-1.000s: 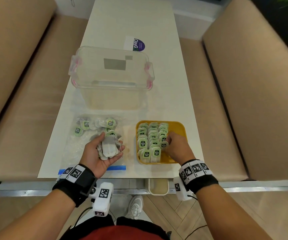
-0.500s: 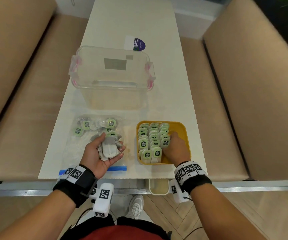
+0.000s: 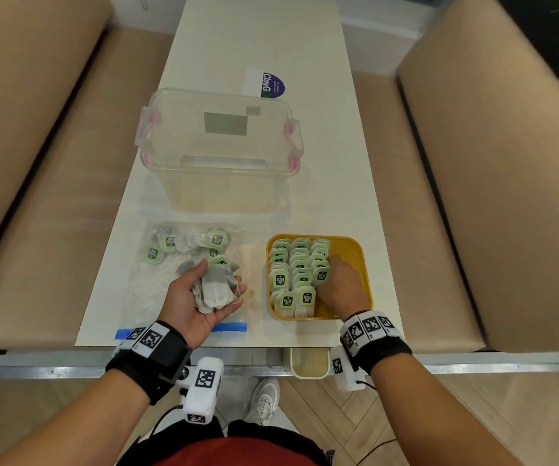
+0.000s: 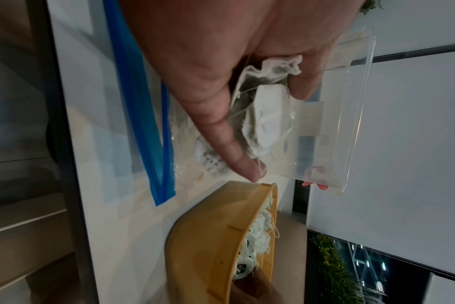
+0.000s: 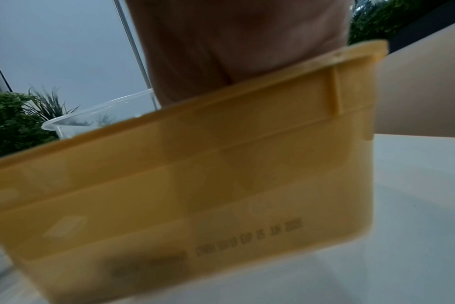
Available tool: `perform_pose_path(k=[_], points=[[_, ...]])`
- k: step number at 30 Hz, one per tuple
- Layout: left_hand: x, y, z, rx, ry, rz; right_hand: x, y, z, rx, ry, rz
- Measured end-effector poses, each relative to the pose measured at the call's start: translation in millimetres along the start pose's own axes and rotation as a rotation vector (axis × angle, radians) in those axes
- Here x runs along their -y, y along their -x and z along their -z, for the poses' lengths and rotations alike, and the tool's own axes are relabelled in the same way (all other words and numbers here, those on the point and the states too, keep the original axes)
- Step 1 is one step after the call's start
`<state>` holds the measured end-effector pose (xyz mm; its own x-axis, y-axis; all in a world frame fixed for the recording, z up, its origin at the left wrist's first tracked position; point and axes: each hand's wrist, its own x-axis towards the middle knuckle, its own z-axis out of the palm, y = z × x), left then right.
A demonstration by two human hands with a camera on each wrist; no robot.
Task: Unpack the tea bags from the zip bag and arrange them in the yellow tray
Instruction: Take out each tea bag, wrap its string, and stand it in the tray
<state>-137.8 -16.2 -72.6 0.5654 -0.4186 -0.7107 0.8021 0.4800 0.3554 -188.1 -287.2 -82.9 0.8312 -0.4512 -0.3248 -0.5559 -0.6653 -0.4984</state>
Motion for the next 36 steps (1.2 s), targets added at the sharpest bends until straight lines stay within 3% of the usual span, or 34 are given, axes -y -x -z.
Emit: perform_pose_path(k=[10, 17, 23, 26, 28, 32, 34, 36], points=[[-1, 0, -1, -0.001, -0.011, -0.002, -4, -6, -2, -0.004, 0.012, 0.093], [-4, 2, -4, -0.012, -0.008, 0.007, -6, -7, -1, 0.037, 0.014, 0.02], [-8, 6, -7, 0.007, 0.0, 0.019, 8, 14, 28, 0.106, 0.052, -0.03], [-9, 6, -8, 0.022, 0.021, 0.029, 30, 33, 45, -0.024, 0.147, 0.119], [-8, 6, -10, 0.036, 0.026, 0.038, 54, 47, 48, -0.12, 0.141, 0.334], [-3, 9, -21, 0.051, 0.055, 0.029, 108, 72, 24, 0.04, 0.202, 0.779], [-1, 11, -24, 0.078, 0.092, 0.022, 120, 74, 1, 0.103, 0.262, 0.884], [-2, 12, -23, 0.079, 0.098, 0.019, 123, 71, -14, 0.134, 0.276, 0.893]])
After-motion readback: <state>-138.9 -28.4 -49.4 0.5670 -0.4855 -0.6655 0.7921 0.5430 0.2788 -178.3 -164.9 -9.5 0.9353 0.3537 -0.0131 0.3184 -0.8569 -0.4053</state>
